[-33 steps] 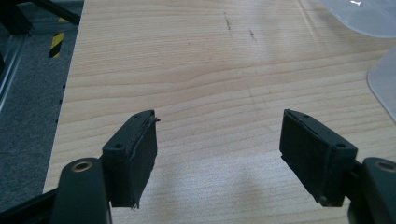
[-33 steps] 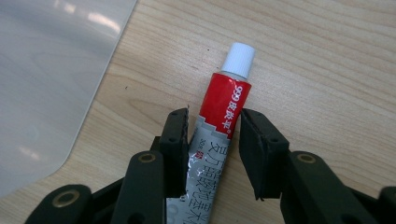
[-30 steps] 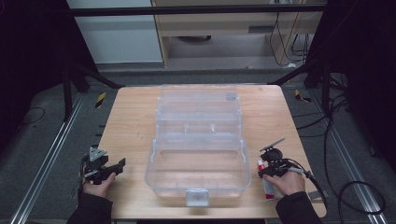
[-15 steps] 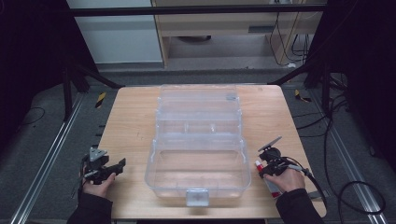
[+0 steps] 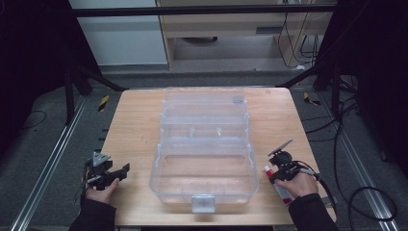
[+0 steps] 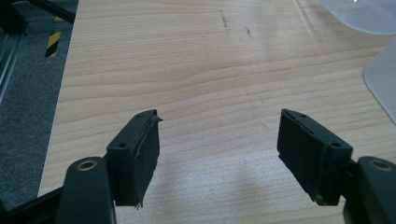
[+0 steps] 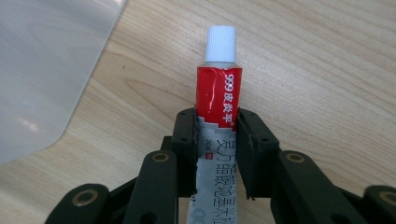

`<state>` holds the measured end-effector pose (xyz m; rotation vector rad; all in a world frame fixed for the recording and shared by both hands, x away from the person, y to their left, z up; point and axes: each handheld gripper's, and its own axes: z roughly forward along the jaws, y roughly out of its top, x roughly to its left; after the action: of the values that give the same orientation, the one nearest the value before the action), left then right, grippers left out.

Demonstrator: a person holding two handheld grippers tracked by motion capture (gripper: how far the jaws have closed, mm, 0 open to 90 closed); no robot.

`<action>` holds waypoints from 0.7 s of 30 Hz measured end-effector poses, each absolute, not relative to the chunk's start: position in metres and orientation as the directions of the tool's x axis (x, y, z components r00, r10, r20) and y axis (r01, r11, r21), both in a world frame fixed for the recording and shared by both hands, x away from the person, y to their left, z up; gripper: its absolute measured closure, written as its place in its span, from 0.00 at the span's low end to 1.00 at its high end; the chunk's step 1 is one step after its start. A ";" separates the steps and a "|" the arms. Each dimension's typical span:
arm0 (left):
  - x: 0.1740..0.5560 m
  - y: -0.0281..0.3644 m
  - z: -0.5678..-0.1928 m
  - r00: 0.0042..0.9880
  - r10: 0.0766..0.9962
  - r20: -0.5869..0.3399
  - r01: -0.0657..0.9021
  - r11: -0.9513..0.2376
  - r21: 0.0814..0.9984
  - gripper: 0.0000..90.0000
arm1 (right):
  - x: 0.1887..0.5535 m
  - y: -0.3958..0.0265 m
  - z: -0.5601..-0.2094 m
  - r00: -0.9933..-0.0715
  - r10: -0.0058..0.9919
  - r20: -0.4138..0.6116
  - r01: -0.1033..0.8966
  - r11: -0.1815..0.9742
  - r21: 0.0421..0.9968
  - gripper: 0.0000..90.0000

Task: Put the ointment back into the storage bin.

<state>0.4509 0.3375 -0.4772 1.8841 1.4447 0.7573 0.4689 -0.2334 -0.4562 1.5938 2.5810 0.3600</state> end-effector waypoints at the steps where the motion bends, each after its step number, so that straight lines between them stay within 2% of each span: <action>1: 0.451 0.337 -0.477 0.230 0.971 0.062 0.603 -0.193 0.774 0.33 | 0.468 -0.235 -0.454 -0.456 0.888 0.056 0.868 0.430 0.249 0.78; 21: 0.451 0.338 -0.477 0.228 0.972 0.056 0.607 -0.187 0.773 0.34 | 0.454 -0.250 -0.402 -0.492 0.867 0.079 0.778 0.397 0.487 0.78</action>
<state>0.4507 0.3379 -0.4772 1.8808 1.4503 0.7514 0.4540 -0.2498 -0.4020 1.4694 2.4642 0.7034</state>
